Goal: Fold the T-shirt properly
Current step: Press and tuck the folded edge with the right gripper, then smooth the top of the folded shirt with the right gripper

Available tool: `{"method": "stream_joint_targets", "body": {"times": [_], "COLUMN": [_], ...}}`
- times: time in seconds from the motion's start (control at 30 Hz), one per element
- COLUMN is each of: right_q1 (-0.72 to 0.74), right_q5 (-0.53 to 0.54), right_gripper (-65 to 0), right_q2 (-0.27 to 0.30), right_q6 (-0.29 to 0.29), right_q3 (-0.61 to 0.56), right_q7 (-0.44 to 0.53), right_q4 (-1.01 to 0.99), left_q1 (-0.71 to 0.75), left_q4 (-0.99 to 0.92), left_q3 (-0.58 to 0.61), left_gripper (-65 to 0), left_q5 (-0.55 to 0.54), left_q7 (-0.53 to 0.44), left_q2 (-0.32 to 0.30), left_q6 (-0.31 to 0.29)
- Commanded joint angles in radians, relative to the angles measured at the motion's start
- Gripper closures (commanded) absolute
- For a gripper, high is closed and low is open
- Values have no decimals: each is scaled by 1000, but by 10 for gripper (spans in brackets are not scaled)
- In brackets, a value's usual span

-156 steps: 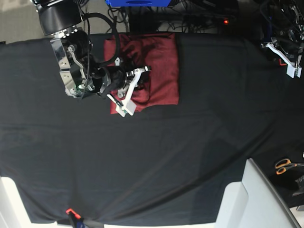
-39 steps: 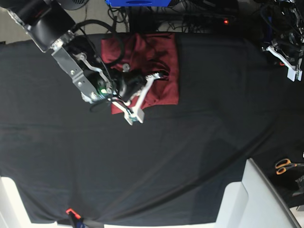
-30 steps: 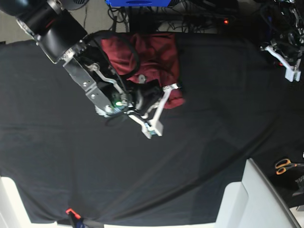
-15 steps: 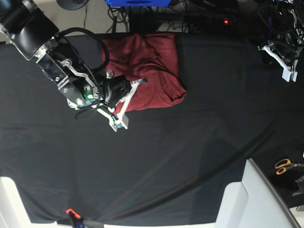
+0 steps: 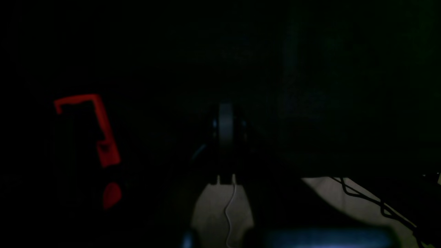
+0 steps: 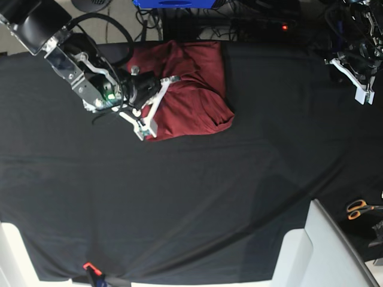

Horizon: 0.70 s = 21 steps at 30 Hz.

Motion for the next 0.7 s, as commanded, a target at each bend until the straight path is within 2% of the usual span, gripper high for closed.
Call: {"method": "stream_joint_targets", "body": {"times": [0.0, 0.5, 0.67], "right_q1": [7, -36, -47], "right_q5": [8, 11, 8], "right_gripper": [-5, -3, -3], "right_q2": [-2, -5, -20], "right_q6": [4, 2, 2], "right_q3": [1, 0, 0], "right_q7": [-3, -7, -79], "right_q4": [33, 102, 162], "left_q1": [0, 0, 0], "left_q4": [13, 13, 13], "left_q3": [-7, -5, -5], "left_gripper": [0, 0, 0], "left_q5": [-11, -11, -11], "left_q7": [-13, -13, -13], "left_q2": [-19, -19, -19], "left_q6": [-5, -5, -5]}}
